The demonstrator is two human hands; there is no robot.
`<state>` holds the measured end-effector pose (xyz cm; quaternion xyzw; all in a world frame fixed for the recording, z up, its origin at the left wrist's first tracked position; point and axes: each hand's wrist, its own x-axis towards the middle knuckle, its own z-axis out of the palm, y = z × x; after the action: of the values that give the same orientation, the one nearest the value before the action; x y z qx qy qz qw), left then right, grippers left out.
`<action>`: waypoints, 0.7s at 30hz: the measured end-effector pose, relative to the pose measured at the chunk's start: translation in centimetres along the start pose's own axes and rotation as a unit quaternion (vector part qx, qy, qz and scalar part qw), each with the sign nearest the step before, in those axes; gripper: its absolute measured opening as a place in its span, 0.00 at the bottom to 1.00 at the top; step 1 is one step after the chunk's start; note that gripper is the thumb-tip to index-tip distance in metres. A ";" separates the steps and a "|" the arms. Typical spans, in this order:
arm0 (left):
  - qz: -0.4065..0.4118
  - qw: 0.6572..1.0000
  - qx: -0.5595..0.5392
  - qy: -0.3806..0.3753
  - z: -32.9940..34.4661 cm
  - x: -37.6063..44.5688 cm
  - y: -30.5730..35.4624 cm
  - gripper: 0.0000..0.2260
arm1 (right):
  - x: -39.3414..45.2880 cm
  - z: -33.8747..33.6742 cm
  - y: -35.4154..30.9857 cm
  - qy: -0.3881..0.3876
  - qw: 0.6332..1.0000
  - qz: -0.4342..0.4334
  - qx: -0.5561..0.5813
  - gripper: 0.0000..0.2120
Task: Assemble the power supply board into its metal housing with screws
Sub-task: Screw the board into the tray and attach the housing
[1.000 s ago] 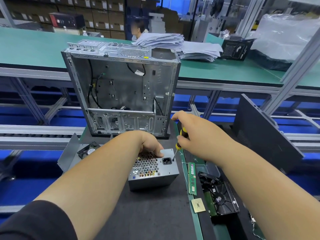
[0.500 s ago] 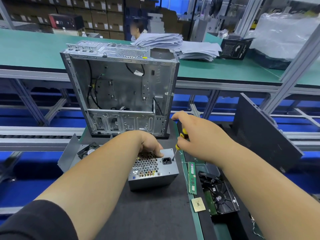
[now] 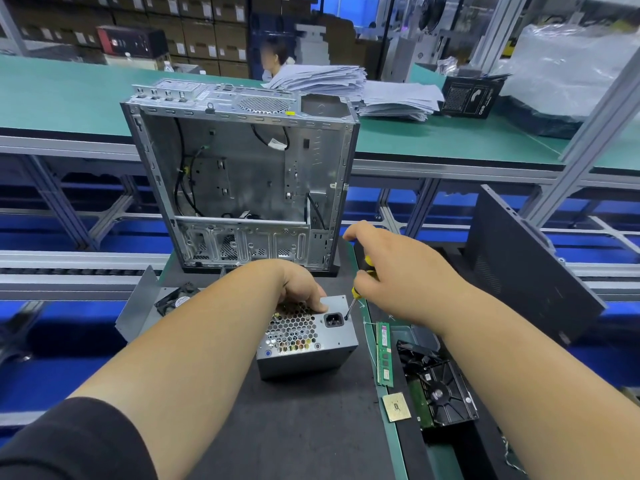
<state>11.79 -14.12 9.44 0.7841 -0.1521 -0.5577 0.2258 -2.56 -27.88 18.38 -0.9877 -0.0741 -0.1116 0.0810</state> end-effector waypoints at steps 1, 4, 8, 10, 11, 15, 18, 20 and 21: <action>0.002 1.000 0.003 0.000 0.0 0.0 0.0 0.10 | 0.0 0.0 0.1 0.005 1.000 -0.001 -0.009 0.20; 0.003 1.000 0.007 -0.001 0.0 0.0 0.0 0.08 | 0.2 0.1 0.2 0.009 0.997 0.006 -0.077 0.16; 0.004 1.000 0.014 0.001 -0.1 0.0 0.0 0.08 | 0.0 0.5 0.3 0.014 0.994 0.016 -0.105 0.16; 0.002 1.000 0.006 0.001 -0.1 0.0 0.0 0.08 | -0.1 0.5 0.2 0.009 0.998 0.018 -0.053 0.15; 0.002 1.000 0.005 0.000 -0.1 0.1 -0.1 0.08 | -0.1 0.4 0.2 0.003 1.000 0.017 -0.024 0.17; 0.002 1.000 0.012 -0.002 -0.3 0.2 -0.1 0.08 | 0.1 0.2 0.2 0.008 1.000 -0.001 -0.018 0.20; 0.004 1.000 0.009 0.002 -0.3 0.3 -0.2 0.08 | 0.2 0.2 0.4 0.014 0.997 0.005 -0.075 0.15; 0.004 1.000 0.009 0.002 -0.3 0.3 -0.2 0.08 | 0.1 0.4 0.4 0.013 0.994 0.011 -0.104 0.16; 0.004 1.000 0.008 0.000 -0.3 0.3 -0.2 0.08 | 0.1 0.5 0.4 0.015 0.994 0.012 -0.109 0.16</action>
<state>12.17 -14.04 9.20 0.7856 -0.1596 -0.5553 0.2213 -2.31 -28.16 17.90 -0.9897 -0.0485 -0.1326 -0.0247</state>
